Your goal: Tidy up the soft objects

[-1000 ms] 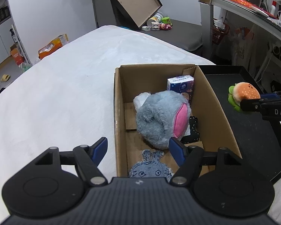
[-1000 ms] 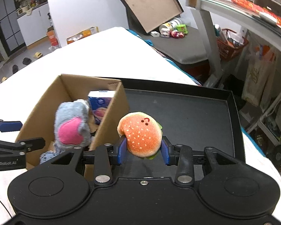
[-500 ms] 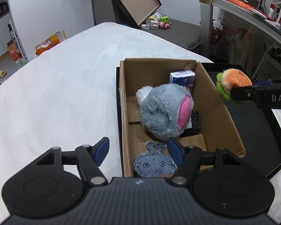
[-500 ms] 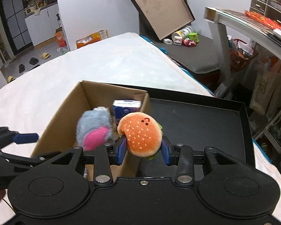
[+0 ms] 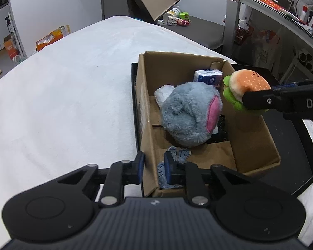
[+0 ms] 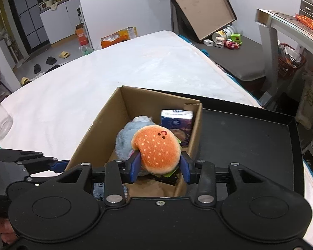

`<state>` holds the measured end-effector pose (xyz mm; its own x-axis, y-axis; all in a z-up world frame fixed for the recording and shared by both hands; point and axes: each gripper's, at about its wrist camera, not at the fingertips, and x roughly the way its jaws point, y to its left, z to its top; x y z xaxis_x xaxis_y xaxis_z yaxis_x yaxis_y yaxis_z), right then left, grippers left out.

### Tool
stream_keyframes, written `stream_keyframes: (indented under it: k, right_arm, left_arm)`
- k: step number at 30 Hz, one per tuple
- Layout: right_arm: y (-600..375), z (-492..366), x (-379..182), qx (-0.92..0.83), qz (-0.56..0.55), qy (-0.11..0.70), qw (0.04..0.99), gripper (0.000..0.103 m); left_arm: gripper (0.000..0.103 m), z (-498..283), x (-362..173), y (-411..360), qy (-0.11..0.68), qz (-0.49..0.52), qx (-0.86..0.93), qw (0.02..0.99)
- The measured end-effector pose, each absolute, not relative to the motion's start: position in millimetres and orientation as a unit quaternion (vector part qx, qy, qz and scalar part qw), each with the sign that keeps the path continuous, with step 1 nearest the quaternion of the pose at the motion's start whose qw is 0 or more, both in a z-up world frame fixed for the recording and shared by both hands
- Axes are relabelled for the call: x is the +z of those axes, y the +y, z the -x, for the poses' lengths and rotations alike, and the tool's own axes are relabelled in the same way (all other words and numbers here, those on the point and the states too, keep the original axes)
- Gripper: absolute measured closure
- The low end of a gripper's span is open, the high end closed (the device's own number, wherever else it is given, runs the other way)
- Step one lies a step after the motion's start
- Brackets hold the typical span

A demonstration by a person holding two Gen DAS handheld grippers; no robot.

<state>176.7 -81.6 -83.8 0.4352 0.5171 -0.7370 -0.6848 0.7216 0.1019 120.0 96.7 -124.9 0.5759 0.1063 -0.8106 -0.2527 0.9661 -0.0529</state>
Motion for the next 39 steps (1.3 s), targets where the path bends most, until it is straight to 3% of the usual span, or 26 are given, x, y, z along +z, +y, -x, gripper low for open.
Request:
stream_keyframes:
  k: [5, 7, 9, 10, 19, 26, 31, 37, 39]
  right_arm:
    - [-76.5, -170.5, -85.7, 0.365, 0.112, 0.397, 0.835, 0.063]
    - [-75.0, -169.2, -87.1, 0.365, 0.113, 0.402, 0.832, 0.060]
    - [-74.2, -170.4, -88.9, 0.361, 0.109, 0.416, 0.828, 0.045]
    - [-74.3, -171.2, -89.5, 0.358, 0.108, 0.420, 0.827, 0.042]
    - [-89.0, -171.0, -86.4, 0.337, 0.114, 0.413, 0.838, 0.038]
    - [-113.8, -166.0, -81.5, 0.319, 0.111, 0.401, 0.852, 0.023]
    - [-136.4, -166.6, -76.2, 0.310, 0.093, 0.398, 0.858, 0.012]
    - [-162.1, -166.3, -69.2, 0.291, 0.066, 0.403, 0.865, 0.012]
    - [-171.3, -164.0, -63.5, 0.289, 0.057, 0.398, 0.869, 0.007]
  left_arm:
    - [0.090, -119.4, -128.8, 101.2, 0.450, 0.085, 0.107, 0.882]
    - [0.090, -118.6, -129.1, 101.5, 0.449, 0.085, 0.106, 0.883]
    - [0.090, -118.5, -128.9, 102.2, 0.449, 0.085, 0.105, 0.883]
    - [0.090, -118.6, -129.4, 102.4, 0.449, 0.085, 0.105, 0.883]
    - [0.089, -119.5, -127.2, 101.5, 0.451, 0.088, 0.106, 0.882]
    - [0.083, -120.5, -116.2, 90.8, 0.450, 0.068, 0.112, 0.884]
    - [0.062, -122.6, -110.1, 83.0, 0.455, 0.063, 0.114, 0.881]
    - [0.046, -122.7, -86.7, 69.5, 0.439, 0.033, 0.104, 0.892]
    - [0.043, -122.8, -79.2, 67.8, 0.441, 0.027, 0.104, 0.891]
